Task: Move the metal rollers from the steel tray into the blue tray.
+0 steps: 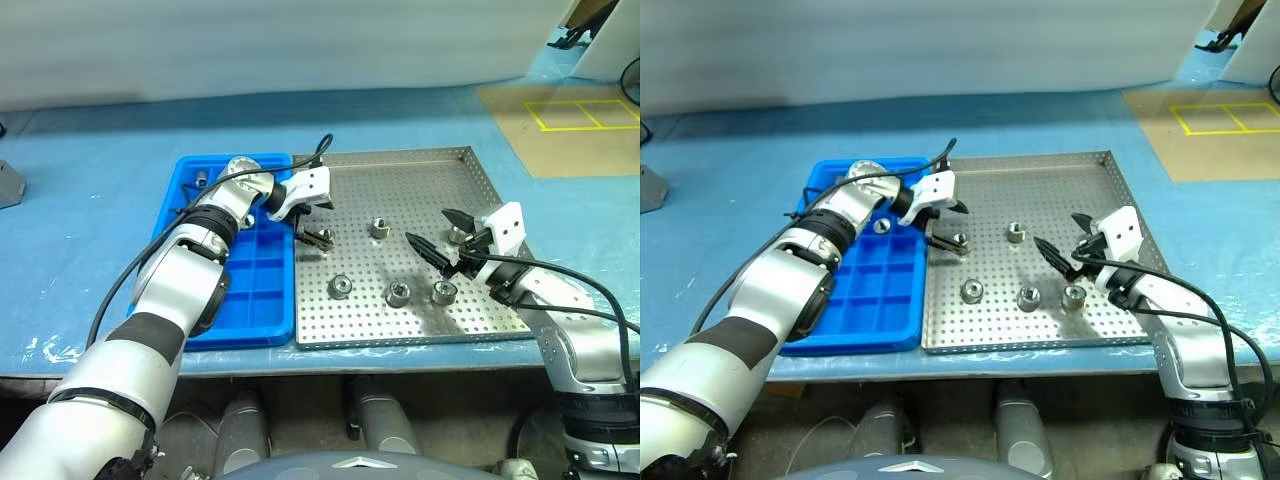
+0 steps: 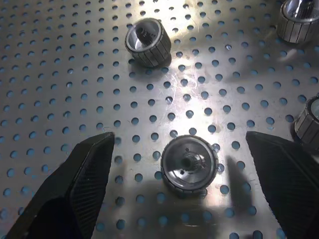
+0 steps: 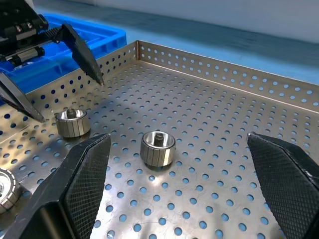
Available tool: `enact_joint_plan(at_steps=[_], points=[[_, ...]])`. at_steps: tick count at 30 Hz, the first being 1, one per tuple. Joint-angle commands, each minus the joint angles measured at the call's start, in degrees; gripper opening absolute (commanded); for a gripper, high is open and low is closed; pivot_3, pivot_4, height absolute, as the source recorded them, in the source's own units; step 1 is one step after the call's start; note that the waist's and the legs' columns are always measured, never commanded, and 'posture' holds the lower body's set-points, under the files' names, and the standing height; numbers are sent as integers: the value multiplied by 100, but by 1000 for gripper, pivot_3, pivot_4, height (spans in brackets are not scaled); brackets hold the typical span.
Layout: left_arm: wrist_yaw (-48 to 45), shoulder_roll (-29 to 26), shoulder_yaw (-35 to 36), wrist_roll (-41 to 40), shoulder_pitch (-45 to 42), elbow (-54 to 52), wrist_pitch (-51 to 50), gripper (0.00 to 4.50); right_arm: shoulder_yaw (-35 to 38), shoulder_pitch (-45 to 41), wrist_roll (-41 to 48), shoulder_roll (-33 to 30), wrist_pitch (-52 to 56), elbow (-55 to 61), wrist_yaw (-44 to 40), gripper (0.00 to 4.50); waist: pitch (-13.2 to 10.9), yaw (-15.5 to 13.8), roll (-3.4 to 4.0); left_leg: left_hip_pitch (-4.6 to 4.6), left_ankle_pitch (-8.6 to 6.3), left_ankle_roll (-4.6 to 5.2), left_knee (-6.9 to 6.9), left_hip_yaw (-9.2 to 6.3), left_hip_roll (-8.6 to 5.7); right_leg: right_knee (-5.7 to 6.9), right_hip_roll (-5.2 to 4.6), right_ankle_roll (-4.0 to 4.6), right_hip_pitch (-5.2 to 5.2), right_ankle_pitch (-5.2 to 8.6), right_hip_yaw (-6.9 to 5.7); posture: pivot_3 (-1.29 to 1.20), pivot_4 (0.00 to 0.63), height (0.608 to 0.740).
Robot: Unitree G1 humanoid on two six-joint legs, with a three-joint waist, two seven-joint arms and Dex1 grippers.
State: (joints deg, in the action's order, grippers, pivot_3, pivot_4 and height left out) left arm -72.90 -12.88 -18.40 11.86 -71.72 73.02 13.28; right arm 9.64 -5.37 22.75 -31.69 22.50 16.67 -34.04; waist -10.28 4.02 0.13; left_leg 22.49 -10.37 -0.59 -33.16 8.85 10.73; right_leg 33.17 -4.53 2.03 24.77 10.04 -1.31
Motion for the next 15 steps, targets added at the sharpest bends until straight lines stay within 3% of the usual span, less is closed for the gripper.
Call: enact_joint_plan(at_steps=[1,4,6,15], points=[[70,71,-149,292,-104,81,2,4472,238,165,130,65,26,466,166,4491,1,12,0,0,0,0,0,0,0,-1,0,0,0,0,0,-578,150,740],[5,159,-187,416,-83,129,-4,4472,281,341,109,110,58,656,283,4491,3,18,1,-5,-1,1,1,1,-1,-7,-1,0,-9,0,0,-600,150,740],[19,240,-189,473,-56,158,14,4079,336,482,101,149,59,786,380,4500,3,27,1,-15,-2,2,1,1,-2,-12,-3,-1,-21,1,0,-631,150,740],[-275,297,-51,479,-14,216,-55,1133,495,892,125,271,49,1154,605,4500,4,307,-1,-35,-13,8,7,-2,-5,-42,-8,-38,-57,22,-5,-662,150,740]])
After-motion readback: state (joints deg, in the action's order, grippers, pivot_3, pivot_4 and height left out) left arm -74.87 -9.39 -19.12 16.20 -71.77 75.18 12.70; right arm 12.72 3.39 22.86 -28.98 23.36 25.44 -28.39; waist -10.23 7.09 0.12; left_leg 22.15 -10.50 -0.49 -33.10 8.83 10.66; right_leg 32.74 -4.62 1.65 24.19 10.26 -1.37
